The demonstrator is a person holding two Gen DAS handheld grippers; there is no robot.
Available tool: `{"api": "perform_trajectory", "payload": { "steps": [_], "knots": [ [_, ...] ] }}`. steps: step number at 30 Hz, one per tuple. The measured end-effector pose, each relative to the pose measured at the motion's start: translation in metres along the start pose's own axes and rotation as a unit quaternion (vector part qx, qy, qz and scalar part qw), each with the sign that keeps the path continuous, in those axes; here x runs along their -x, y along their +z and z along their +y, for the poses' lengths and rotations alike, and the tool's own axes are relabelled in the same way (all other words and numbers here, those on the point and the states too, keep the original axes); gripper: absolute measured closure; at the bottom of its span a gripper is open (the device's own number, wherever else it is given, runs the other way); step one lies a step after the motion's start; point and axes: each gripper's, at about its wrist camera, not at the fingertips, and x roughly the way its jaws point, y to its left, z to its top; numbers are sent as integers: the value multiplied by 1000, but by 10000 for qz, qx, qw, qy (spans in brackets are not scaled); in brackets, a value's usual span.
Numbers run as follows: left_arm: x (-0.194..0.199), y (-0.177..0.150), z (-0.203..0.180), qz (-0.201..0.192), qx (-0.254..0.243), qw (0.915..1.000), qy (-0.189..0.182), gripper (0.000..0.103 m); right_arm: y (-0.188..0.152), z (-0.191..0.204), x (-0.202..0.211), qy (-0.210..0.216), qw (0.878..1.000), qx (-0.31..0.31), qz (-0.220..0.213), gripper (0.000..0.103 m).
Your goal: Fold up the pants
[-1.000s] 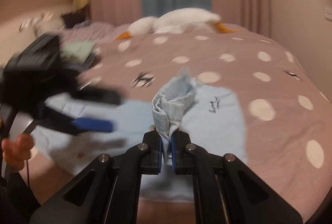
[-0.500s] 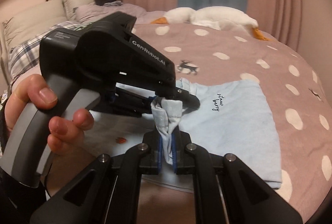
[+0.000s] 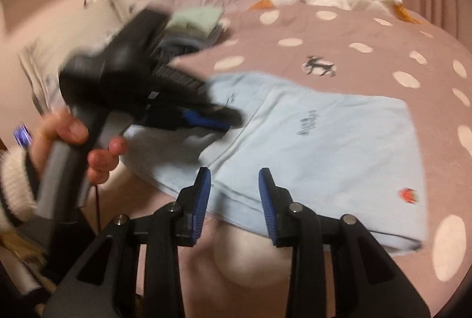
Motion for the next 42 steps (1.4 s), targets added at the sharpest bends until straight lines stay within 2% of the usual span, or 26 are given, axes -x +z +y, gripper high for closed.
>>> {"api": "perform_trajectory", "payload": {
  "steps": [2, 3, 5, 7, 9, 11, 12, 13, 15, 16, 17, 19, 22, 24, 27, 31, 35, 38, 40, 42],
  "knots": [
    [3, 5, -11, -118, -116, 9998, -94, 89, 7, -18, 12, -56, 9993, -319, -182, 69],
    [3, 5, -19, -114, -200, 9996, -179, 89, 12, -30, 15, -304, 9981, -481, -254, 69],
    [-7, 4, -46, 6, -525, 9981, -316, 89, 17, -45, 10, -841, 9944, -634, -112, 71],
    [-20, -2, -59, 175, -741, 9964, -385, 89, 17, -62, -4, -1076, 9901, -889, 118, 87],
    [-37, -9, -66, 331, -863, 9957, -110, 89, 12, -76, -21, -1225, 9858, -1067, 415, 88],
    [-50, -15, -61, 410, -922, 9941, 405, 89, 7, -87, -35, -1337, 9820, -1148, 678, 95],
    [-51, -18, -54, 403, -942, 9930, 580, 90, 6, -91, -36, -1344, 9815, -1189, 671, 99],
    [-49, -22, -50, 378, -923, 9934, 562, 92, 7, -96, -36, -1360, 9810, -1215, 662, 101],
    [-38, -27, -36, 325, -791, 9956, 394, 92, 9, -91, -31, -1438, 9798, -1198, 704, 100],
    [-34, -30, -33, 329, -750, 9961, 325, 92, 12, -85, -29, -1416, 9811, -1136, 667, 89],
    [-31, -33, -33, 324, -776, 9960, 305, 92, 15, -84, -27, -1347, 9836, -1038, 593, 89],
    [-26, -40, -34, 275, -976, 9941, 390, 92, 24, -65, -31, -910, 9916, -759, 514, 89],
    [-29, -40, -37, 241, -991, 9939, 426, 92, 40, -42, -62, -370, 9951, -500, 763, 90],
    [-27, -40, -35, 226, -942, 9947, 355, 92, 52, -30, -94, -201, 9941, -265, 1034, 90],
    [-23, -41, -29, 218, -901, 9954, 248, 92, 67, -23, -137, -117, 9896, -225, 1416, 91],
    [-22, -40, -25, 212, -898, 9955, 221, 92, 86, -23, -171, -174, 9854, -540, 1605, 94],
    [-23, -39, -23, 241, -847, 9960, 167, 92, 79, -22, -162, -105, 9867, -580, 1518, 94],
    [-20, -39, -19, 244, -844, 9960, 142, 92, 70, -26, -137, -47, 9878, -730, 1378, 91],
    [-18, -38, -16, 253, -832, 9961, 136, 92, 59, -23, -114, -242, 9899, -530, 1292, 90],
    [-17, -38, -16, 258, -831, 9961, 143, 92, 42, -22, -99, -378, 9882, -377, 1435, 89]
  ]
}}
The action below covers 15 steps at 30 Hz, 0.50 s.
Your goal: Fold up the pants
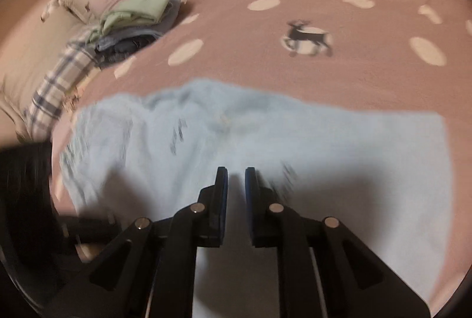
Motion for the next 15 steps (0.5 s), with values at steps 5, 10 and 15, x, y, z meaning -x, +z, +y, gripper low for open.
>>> {"api": "perform_trajectory", "payload": {
  "steps": [5, 10, 15],
  "knots": [
    [1, -2, -3, -5, -50, 10000, 54, 92, -62, 12, 31, -215, 9991, 340, 120, 90],
    [8, -5, -3, -7, -17, 10000, 83, 92, -83, 7, 54, -137, 9999, 42, 83, 87],
    [43, -20, 9, -209, 128, 9997, 18, 88, -85, 12, 78, 177, 9991, -76, -386, 74]
  ]
}}
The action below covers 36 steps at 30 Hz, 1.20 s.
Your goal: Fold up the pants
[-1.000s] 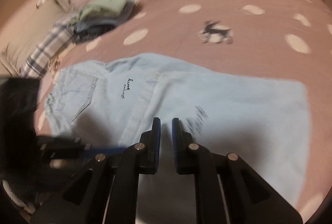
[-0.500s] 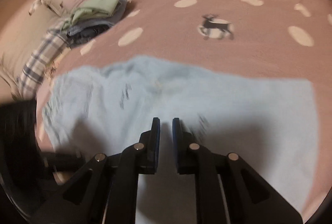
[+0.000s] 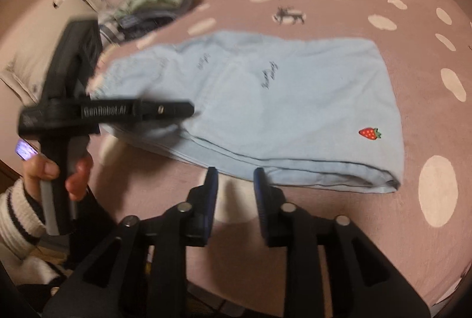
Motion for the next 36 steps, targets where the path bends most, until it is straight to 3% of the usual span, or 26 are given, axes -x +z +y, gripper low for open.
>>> {"api": "perform_trajectory", "payload": {
  "steps": [6, 7, 9, 10, 11, 17, 26, 31, 36],
  "knots": [
    [62, -33, 49, -413, 623, 9972, 35, 87, 11, 12, -16, 192, 9997, -75, -121, 68],
    [73, -38, 59, -494, 789, 9957, 9, 84, 12, 14, -18, 207, 9997, -58, -106, 68],
    [88, -46, 73, -660, 1082, 9919, 67, 63, 16, 23, -27, 286, 9996, -12, -45, 68],
    [99, -52, 87, -833, 1340, 9875, 39, 47, 15, 28, -28, 347, 9994, 18, -25, 68],
    [107, -57, 98, -992, 1590, 9823, -6, 43, 16, 31, -30, 411, 9991, 62, -1, 68],
    [116, -71, 153, -1343, 2732, 9515, -441, 43, 20, 53, -38, 542, 9979, 322, 114, 67],
    [98, -55, 179, -1578, 3318, 9243, -1031, 43, 29, 58, -43, 483, 9980, 359, 171, 66],
    [91, -42, 180, -1674, 3368, 9196, -1134, 43, 39, 59, -51, 493, 9983, 275, 161, 66],
    [84, -22, 186, -1870, 3417, 9155, -1008, 43, 56, 51, -69, 373, 9991, 11, 192, 66]
  ]
}}
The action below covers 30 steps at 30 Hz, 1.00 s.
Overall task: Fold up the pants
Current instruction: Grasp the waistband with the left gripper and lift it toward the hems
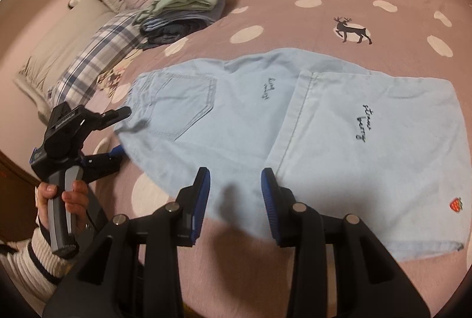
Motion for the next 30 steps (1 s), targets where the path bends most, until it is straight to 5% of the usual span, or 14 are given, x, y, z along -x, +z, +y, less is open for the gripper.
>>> {"api": "perform_trajectory", "payload": {
  "steps": [7, 11, 18, 24, 30],
  "knots": [
    [-17, 11, -8, -25, -367, 9992, 137, 43, 43, -9, -24, -231, 9997, -82, -52, 66],
    [-19, 11, -4, 95, -667, 9965, 501, 72, 64, -11, -53, -442, 9989, -19, 151, 70],
    [-14, 9, 6, 154, -727, 9963, 422, 75, 86, -6, -94, -1078, 9922, 308, 552, 82],
    [-12, 9, 5, 177, -740, 9961, 443, 75, 82, -2, -88, -1126, 9904, 350, 720, 83],
    [-18, 13, 0, 203, -743, 9958, 492, 75, 35, 23, -65, -1024, 9895, 525, 873, 82]
  ]
}}
